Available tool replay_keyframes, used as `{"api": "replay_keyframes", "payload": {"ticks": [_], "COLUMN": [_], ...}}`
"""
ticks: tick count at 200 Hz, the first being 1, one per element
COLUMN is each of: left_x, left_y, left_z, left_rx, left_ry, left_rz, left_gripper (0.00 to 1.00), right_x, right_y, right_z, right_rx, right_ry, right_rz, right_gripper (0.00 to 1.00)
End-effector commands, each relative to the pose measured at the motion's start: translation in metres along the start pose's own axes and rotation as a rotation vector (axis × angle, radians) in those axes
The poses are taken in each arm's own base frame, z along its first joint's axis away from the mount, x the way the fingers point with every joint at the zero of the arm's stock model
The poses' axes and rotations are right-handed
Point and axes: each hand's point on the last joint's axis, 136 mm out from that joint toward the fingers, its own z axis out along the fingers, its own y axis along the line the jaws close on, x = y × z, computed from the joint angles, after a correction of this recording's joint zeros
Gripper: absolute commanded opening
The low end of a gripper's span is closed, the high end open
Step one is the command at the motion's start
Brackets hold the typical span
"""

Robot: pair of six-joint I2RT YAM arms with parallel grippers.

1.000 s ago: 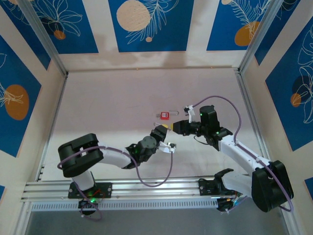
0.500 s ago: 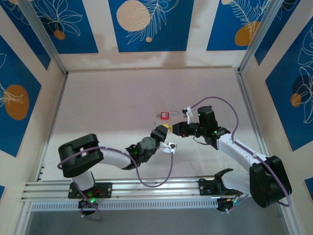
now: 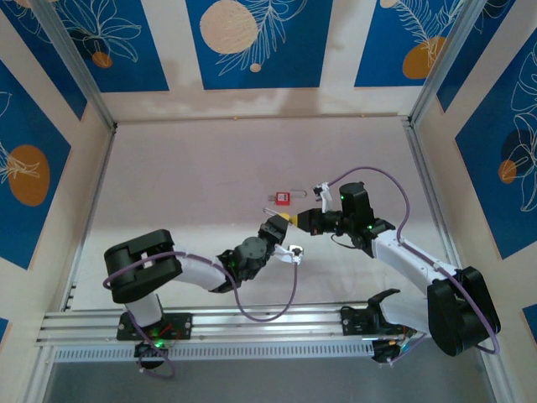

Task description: Unlock with the key

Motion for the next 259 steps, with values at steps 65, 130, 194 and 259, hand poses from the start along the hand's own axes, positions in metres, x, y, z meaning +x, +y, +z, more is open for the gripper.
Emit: {"api": "replay_keyframes", "payload": {"ticks": [65, 130, 194, 259], "left_x": [-0.018, -0.022, -0.022, -0.020], "left_y": [0.028, 0.033, 0.037, 0.034], "left_z": [-0.005, -0.006, -0.008, -0.007], "left_rx": [-0.159, -0.197, -0.208, -0.201], "left_ry": [-0.056, -0.071, -0.077, -0.060], "left_rz": [-0.035, -0.039, -0.042, -0.043], "left_gripper": [0.27, 0.27, 0.27, 0.27], "right_x": [0.008, 0.009, 0.011, 0.006], "right_y": [0.016, 0.010, 0.006, 0.000], "right_z": [0.001, 0.001, 0.004, -0.002], "right_rx": [-0.130, -0.145, -0.138, -0.053], "right_ry": [0.027, 0.039, 0.064, 0.040], "right_rz": [0.048, 0.117, 0.153, 0.129], "right_gripper": [0.03, 0.02, 0.04, 0.27]}}
